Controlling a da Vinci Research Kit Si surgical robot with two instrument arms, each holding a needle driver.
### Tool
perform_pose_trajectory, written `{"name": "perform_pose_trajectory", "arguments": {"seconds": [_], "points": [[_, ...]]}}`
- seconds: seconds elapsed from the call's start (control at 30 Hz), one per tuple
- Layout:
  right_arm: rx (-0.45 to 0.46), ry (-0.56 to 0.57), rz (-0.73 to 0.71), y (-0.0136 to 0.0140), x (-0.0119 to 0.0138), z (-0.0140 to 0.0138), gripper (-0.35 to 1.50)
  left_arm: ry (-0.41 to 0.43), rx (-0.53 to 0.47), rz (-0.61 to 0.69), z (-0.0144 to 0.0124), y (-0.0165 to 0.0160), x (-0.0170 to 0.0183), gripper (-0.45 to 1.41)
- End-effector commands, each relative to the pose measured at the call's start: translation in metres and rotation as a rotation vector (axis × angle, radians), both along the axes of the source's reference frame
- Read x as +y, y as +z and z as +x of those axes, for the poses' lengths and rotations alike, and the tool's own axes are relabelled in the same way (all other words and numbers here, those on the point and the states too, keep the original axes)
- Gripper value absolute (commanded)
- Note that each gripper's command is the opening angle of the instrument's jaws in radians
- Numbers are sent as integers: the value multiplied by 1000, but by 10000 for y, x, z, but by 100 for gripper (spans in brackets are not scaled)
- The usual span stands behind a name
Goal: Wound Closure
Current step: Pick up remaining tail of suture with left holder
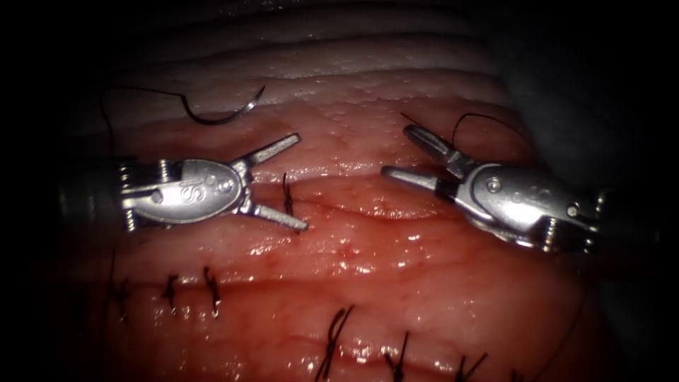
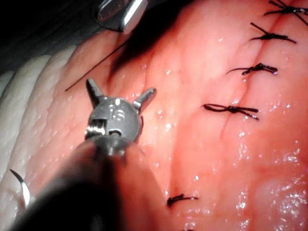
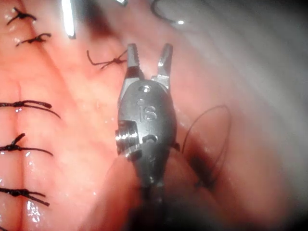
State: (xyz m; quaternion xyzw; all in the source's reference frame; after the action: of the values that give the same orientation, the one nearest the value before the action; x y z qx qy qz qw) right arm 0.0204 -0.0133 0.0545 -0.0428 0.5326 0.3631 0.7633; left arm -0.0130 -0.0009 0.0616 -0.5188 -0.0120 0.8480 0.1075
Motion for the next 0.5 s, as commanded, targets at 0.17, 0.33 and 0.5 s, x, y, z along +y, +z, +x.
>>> {"name": "perform_pose_trajectory", "arguments": {"seconds": [0.17, 0.33, 0.5], "points": [[-14, -33, 14, 21, -3, 5, 36, 12, 47, 17, -10, 15, -27, 24], [-15, -53, 19, 26, -8, 6, 36, -14, 132, 45, -10, 24, -41, 9], [-16, -55, 19, 27, -10, 6, 36, -31, 178, 93, -12, 37, -46, -1]]}}
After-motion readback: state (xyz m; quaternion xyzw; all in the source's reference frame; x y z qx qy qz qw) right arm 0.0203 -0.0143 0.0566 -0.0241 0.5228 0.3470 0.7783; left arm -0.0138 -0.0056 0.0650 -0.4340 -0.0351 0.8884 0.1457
